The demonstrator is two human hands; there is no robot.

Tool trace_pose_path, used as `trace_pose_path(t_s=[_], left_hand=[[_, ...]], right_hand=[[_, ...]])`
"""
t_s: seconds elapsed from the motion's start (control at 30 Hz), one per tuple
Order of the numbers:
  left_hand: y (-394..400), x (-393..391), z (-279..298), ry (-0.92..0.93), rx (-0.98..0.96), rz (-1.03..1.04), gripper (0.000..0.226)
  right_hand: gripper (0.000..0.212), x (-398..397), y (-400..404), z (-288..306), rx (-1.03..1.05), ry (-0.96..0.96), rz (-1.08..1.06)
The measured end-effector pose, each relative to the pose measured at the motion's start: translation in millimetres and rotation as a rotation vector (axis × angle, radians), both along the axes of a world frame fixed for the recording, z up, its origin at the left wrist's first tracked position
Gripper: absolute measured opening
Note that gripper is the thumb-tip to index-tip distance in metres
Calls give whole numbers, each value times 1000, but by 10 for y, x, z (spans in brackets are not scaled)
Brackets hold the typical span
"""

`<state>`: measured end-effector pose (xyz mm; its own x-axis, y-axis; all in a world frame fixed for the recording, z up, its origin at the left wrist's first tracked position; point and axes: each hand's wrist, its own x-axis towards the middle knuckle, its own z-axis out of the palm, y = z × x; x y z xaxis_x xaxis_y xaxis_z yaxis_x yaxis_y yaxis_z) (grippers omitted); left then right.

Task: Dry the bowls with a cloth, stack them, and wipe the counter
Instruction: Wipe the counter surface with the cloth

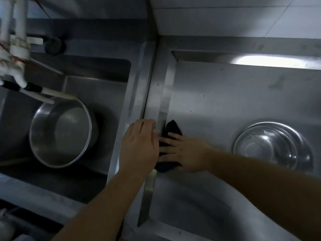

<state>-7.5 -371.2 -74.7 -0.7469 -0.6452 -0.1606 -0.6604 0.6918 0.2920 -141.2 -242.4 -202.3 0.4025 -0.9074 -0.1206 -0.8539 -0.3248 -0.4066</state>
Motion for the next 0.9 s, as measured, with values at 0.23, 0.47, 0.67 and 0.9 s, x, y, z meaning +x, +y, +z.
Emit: trace_pose_path(t_s=[0.23,0.47,0.67,0.9], left_hand=[[63,69,44,-37,20,-27,28],[166,66,18,-36,41,-49,36],[301,53,-34,-72,33,-84,35],[510,194,79,-59,4,-136,28]], right_hand=[[68,-1538,-370,194,63,36,-930],[69,-1853,840,88,-3,0,-1791],[67,-1115,655,115,-40,-40,-1569],[63,340,851,-4,-10,-59,-924]])
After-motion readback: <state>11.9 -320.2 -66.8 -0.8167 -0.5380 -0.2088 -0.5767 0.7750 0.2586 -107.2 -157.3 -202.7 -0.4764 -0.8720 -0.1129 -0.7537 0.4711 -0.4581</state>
